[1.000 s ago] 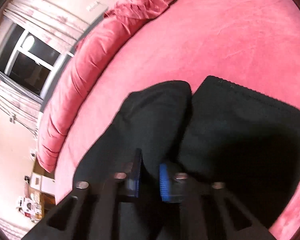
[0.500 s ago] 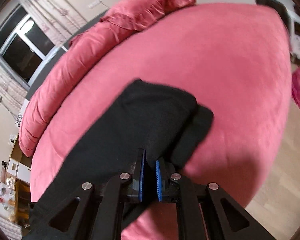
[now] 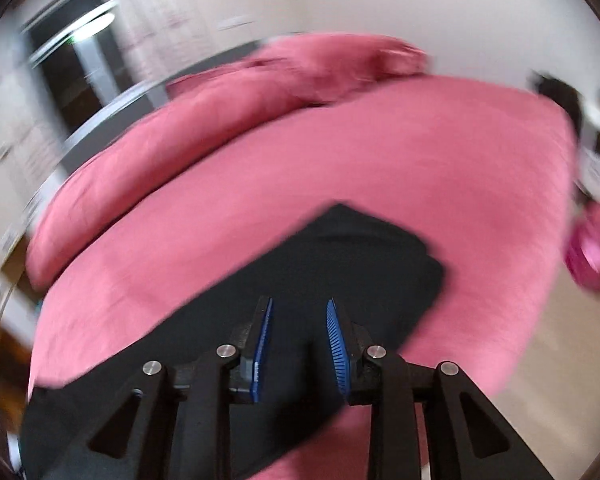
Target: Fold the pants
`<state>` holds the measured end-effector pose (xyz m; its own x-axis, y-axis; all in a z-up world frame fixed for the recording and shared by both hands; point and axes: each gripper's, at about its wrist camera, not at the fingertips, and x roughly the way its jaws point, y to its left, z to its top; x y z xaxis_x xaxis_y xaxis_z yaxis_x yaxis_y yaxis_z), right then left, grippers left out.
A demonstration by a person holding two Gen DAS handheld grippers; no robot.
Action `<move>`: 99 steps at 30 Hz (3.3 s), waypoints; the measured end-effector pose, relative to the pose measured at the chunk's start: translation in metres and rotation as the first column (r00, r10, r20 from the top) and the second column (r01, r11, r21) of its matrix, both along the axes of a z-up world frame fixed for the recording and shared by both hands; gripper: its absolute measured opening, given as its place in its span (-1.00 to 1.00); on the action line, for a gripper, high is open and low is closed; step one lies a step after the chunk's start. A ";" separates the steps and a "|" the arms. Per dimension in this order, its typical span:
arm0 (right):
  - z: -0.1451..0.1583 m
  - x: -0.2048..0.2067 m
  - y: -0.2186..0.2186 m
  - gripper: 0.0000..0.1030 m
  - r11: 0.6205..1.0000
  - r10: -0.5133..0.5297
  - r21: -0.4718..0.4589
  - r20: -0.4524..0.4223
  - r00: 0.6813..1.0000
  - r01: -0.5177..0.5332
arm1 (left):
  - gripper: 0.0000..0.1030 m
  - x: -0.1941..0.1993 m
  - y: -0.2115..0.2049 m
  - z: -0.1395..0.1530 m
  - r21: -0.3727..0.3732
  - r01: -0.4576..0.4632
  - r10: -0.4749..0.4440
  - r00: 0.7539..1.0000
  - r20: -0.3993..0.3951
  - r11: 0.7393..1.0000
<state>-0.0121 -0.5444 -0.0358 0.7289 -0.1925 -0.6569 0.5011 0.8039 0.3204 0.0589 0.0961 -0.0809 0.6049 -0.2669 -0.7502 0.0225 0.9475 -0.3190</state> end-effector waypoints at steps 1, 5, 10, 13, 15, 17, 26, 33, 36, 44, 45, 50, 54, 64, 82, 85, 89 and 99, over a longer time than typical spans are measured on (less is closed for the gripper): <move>0.002 0.009 0.014 -0.44 0.998 0.067 0.001 0.006 0.998 -0.067 | -0.46 0.002 -0.004 0.000 -0.002 0.013 -0.013 1.000 -0.004 1.000; 0.000 0.064 0.098 -0.44 0.916 0.394 0.074 0.027 0.919 -0.395 | -0.45 0.017 -0.023 -0.004 -0.011 0.063 -0.063 0.998 -0.017 0.998; -0.011 0.130 0.217 -0.44 0.702 0.701 0.132 0.047 0.712 -0.700 | -0.45 0.036 -0.040 -0.007 0.004 0.102 -0.102 0.994 -0.034 0.995; -0.015 0.170 0.277 -0.34 0.605 0.789 0.132 0.038 0.613 -0.786 | -0.45 0.043 -0.046 -0.007 0.012 0.126 -0.126 0.992 -0.034 0.992; -0.018 0.192 0.299 -0.17 0.570 0.815 0.139 0.029 0.579 -0.810 | -0.45 0.046 -0.047 -0.006 0.013 0.135 -0.135 0.991 -0.024 0.991; -0.023 0.205 0.319 -0.10 0.552 0.829 0.140 0.012 0.559 -0.822 | -0.44 0.050 -0.047 -0.006 0.015 0.135 -0.135 0.991 -0.019 0.991; -0.064 0.250 0.360 -0.78 0.538 0.842 0.140 -0.137 0.522 -0.831 | -0.39 0.069 -0.047 -0.026 0.006 0.141 -0.141 0.988 -0.062 0.990; -0.082 0.272 0.348 -0.84 0.589 0.802 0.224 -0.047 0.595 -0.776 | -0.39 0.086 -0.047 -0.037 -0.006 0.125 -0.125 0.990 -0.067 0.992; -0.079 0.270 0.336 -0.82 0.583 0.792 0.283 0.011 0.610 -0.762 | -0.39 0.084 -0.048 -0.034 0.007 0.133 -0.132 0.989 -0.072 0.991; -0.026 0.204 0.280 -0.77 0.685 0.710 0.164 0.066 0.701 -0.710 | -0.39 0.090 -0.064 -0.002 -0.091 0.175 -0.179 0.983 -0.044 0.980; -0.025 0.198 0.279 -0.77 0.681 0.719 0.148 0.050 0.693 -0.717 | -0.39 0.092 -0.073 0.000 -0.080 0.203 -0.207 0.978 -0.041 0.976; -0.039 0.174 0.283 -0.77 0.650 0.758 0.032 -0.089 0.646 -0.759 | -0.43 0.111 -0.118 -0.008 0.059 0.306 -0.302 0.951 -0.064 0.950; -0.054 0.182 0.275 -0.81 0.685 0.727 0.043 -0.114 0.677 -0.727 | -0.46 0.131 -0.137 -0.018 0.128 0.317 -0.307 0.947 -0.092 0.940; -0.080 0.193 0.276 -1.00 0.732 0.674 -0.015 -0.124 0.728 -0.681 | -0.45 0.128 -0.142 -0.031 0.247 0.319 -0.338 0.940 0.037 0.915; -0.034 0.095 0.163 -0.30 0.895 0.447 0.033 -0.061 0.893 -0.446 | -0.39 0.054 -0.068 -0.020 0.047 0.171 -0.172 0.985 0.023 0.984; -0.031 0.065 0.111 -0.21 0.955 0.298 0.039 -0.078 0.951 -0.296 | -0.39 0.048 -0.064 -0.028 0.058 0.161 -0.161 0.987 -0.001 0.985; -0.033 0.027 0.049 -0.17 0.992 0.118 0.062 -0.092 0.989 -0.113 | -0.37 0.050 -0.065 -0.031 0.053 0.152 -0.152 0.988 -0.013 0.987; -0.057 -0.028 -0.078 -0.17 0.939 -0.254 0.223 -0.066 0.965 0.263 | -0.21 0.050 -0.072 -0.032 0.076 0.154 -0.151 0.988 -0.042 0.985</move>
<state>-0.0397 -0.6222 -0.0925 0.6494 -0.2139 -0.7298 0.6964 0.5528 0.4576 0.1087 0.0241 -0.1131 0.5343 -0.2935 -0.7927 0.1587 0.9559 -0.2470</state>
